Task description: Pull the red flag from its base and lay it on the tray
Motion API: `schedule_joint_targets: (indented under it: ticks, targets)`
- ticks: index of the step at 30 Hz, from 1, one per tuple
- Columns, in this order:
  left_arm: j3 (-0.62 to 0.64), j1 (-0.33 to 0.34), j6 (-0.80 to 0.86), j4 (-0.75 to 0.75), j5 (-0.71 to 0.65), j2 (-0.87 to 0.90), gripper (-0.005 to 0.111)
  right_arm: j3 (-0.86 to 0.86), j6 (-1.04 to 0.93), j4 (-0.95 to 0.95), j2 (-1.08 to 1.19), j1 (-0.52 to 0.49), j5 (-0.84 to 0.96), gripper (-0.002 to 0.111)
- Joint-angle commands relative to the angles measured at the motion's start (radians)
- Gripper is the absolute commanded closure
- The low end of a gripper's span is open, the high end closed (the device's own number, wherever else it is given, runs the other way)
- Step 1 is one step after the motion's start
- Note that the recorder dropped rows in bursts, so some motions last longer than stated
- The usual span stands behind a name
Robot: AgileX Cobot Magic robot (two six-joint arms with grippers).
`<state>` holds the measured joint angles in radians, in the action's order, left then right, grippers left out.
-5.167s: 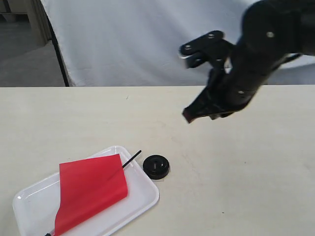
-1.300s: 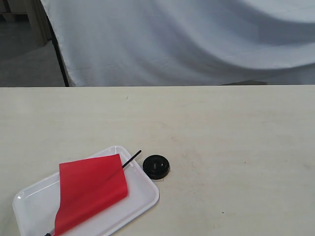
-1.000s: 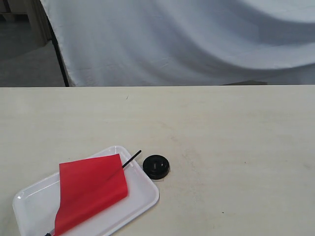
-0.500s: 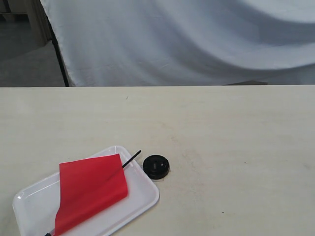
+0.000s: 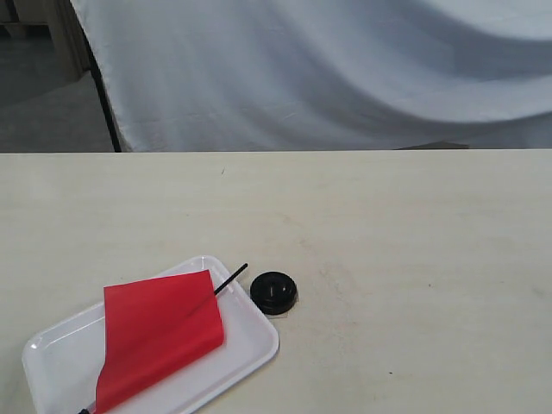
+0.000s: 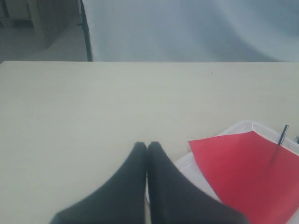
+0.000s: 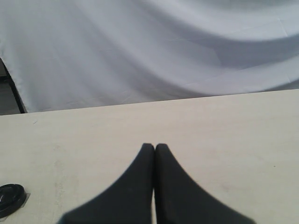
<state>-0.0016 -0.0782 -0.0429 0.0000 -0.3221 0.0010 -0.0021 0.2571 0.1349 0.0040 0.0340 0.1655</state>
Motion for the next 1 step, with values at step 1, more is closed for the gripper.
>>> schedule_joint_targets:
  ticks: [1]
  targets:
    - [0.002,-0.004,0.001,0.0,0.0,-0.001,0.107,0.002,-0.002,0.011,-0.004,0.006,0.0,0.108]
